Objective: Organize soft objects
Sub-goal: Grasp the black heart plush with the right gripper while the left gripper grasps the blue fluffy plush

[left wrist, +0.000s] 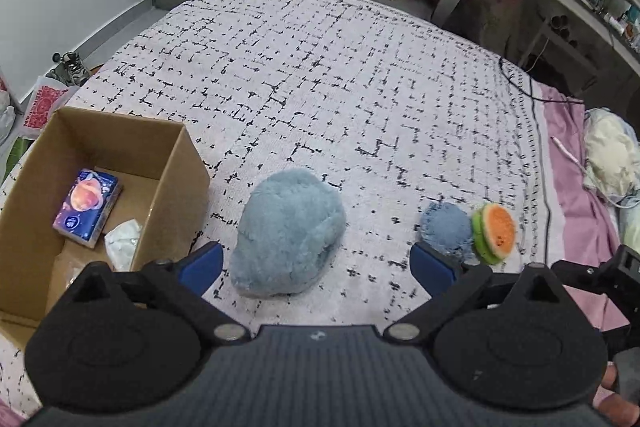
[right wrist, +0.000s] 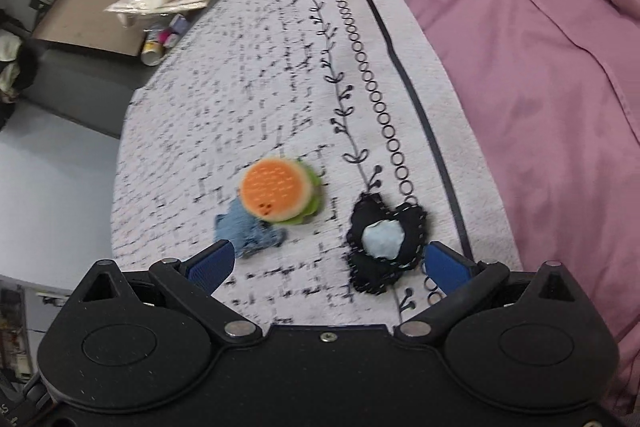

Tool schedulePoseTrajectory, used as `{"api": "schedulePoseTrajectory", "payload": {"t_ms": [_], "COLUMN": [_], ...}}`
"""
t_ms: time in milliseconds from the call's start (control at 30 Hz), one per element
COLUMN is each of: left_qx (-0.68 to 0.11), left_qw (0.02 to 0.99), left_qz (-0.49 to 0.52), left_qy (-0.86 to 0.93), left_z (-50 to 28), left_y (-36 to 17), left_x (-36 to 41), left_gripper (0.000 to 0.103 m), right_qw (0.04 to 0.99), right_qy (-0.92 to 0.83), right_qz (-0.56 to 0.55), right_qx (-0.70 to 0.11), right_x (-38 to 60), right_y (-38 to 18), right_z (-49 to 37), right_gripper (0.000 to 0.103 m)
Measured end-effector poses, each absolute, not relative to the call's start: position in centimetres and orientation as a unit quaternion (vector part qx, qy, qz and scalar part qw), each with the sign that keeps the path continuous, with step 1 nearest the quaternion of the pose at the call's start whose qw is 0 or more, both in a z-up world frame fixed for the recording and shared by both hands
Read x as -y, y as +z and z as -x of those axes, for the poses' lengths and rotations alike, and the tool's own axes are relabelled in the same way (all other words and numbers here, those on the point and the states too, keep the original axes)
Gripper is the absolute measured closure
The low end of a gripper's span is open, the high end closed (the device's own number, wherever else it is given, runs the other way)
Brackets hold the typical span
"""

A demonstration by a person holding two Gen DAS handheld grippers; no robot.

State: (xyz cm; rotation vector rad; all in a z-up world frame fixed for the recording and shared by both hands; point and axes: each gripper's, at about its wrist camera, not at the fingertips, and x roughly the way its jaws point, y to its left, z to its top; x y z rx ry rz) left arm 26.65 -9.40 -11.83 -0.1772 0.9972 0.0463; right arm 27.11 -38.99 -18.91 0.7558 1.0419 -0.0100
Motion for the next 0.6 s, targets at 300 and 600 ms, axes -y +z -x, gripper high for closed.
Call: {"api": "schedulePoseTrajectory", "payload": {"t_ms": [300,600], "left_qx": [-0.487,-0.503], "left_qw": [0.872,0.863], "left_qz": [0.054,0.040], "left_qy": [0.018,0.030], "left_z": [-29.1,-30.4], "left_y": [-14.8,-16.8], "left_x": [9.8,9.8], "left_gripper": [0.003,0.011], "right_qw": [0.808,0.807], "right_qy": [-0.026,-0.042], "right_qz": [-0.310,-0.272], "right_qx": [-0.500,-0.523], "right_x": [38.5,37.5], "right_y": [-20.0,-21.0], "right_z": [-28.8,-29.9], "right_gripper": [0.008,0.021]}}
